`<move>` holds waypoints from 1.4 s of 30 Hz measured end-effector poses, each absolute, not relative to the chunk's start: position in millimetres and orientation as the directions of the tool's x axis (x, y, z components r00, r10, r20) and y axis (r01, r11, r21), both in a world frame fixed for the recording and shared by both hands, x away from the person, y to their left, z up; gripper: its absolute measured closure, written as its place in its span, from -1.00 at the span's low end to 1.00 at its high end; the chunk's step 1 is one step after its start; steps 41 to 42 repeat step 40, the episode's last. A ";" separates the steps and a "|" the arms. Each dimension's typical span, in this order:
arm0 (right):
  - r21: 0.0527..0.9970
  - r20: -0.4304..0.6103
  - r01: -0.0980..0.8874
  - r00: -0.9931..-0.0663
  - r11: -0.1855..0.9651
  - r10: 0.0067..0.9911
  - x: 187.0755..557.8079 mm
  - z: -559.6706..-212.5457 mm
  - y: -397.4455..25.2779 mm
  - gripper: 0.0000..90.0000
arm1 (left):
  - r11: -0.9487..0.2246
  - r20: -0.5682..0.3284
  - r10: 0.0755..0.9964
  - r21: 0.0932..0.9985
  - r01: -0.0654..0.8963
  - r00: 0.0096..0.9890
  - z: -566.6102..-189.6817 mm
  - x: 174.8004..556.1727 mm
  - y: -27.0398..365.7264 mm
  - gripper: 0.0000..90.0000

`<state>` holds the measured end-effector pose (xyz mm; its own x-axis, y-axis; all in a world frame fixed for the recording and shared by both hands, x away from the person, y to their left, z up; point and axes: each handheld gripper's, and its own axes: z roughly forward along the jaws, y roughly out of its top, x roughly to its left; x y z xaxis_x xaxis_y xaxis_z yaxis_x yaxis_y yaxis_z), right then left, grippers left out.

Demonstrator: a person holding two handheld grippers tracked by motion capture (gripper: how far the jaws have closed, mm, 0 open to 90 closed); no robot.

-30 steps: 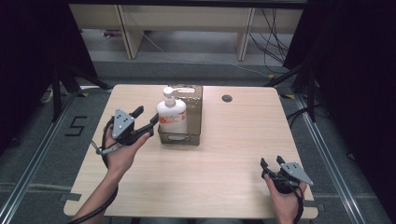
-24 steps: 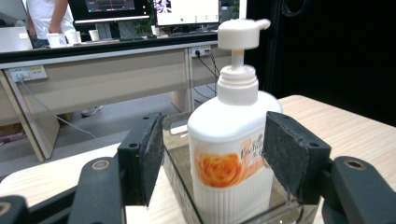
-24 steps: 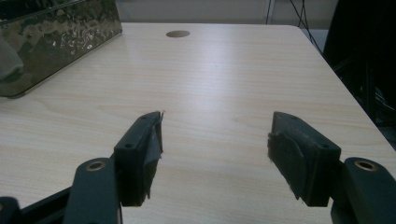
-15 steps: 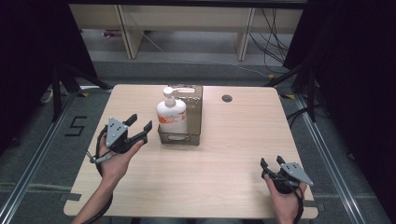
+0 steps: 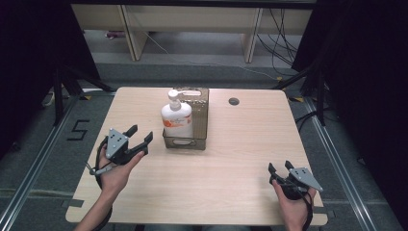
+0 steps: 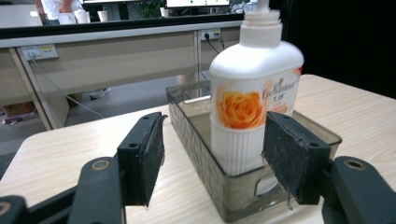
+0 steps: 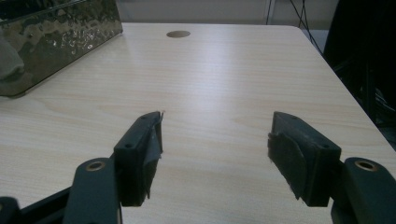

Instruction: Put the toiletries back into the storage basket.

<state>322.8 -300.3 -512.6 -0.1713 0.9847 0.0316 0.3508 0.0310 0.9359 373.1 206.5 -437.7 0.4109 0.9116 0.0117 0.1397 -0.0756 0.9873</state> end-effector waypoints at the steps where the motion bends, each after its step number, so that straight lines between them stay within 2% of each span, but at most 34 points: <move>1: 0.936 0.030 0.351 -0.172 0.033 0.985 322.8 -512.6 -300.2 -0.21 | -0.072 0.007 0.913 0.987 0.144 0.408 -439.2 372.5 207.6 -0.16; 15: 0.936 0.034 0.351 -0.186 0.034 0.982 323.2 -513.0 -300.3 -0.21 | -0.068 -0.011 0.928 0.978 0.198 0.372 -476.2 366.5 233.9 -0.17; 16: 0.932 0.064 0.361 -0.168 0.001 0.984 322.2 -513.0 -297.4 -0.21 | -0.066 -0.013 0.929 0.978 0.198 0.371 -480.0 366.8 235.7 -0.17; 19: 0.932 0.065 0.362 -0.169 0.001 0.983 322.1 -512.9 -297.5 -0.21 | -0.067 -0.014 0.933 0.975 0.213 0.359 -489.6 366.6 240.3 -0.17; 20: 0.934 0.039 0.356 -0.179 0.028 0.983 322.7 -512.7 -299.5 -0.21 | -0.071 -0.011 0.935 0.974 0.215 0.356 -494.0 366.4 242.1 -0.17; 21: 0.935 0.060 0.355 -0.160 0.001 0.985 322.4 -513.3 -297.1 -0.21 | -0.068 -0.012 0.936 0.974 0.215 0.352 -497.6 366.1 243.0 -0.17; 25: 0.937 0.044 0.350 -0.157 0.014 0.987 322.9 -513.7 -297.1 -0.21 | -0.071 -0.008 0.940 0.974 0.217 0.341 -510.4 365.0 246.2 -0.17; 26: 0.937 0.015 0.347 -0.170 0.045 0.985 323.8 -513.7 -299.2 -0.21 | -0.074 -0.005 0.939 0.974 0.215 0.343 -512.8 365.1 247.0 -0.17; 31: 0.935 0.048 0.354 -0.170 0.015 0.984 323.1 -513.7 -297.7 -0.21 | -0.081 0.005 0.942 0.974 0.214 0.334 -520.4 365.4 250.1 -0.17; 42: 0.936 0.029 0.351 -0.175 0.034 0.984 323.7 -513.5 -298.1 -0.21 | -0.088 0.014 0.946 0.973 0.215 0.323 -523.8 363.3 250.9 -0.17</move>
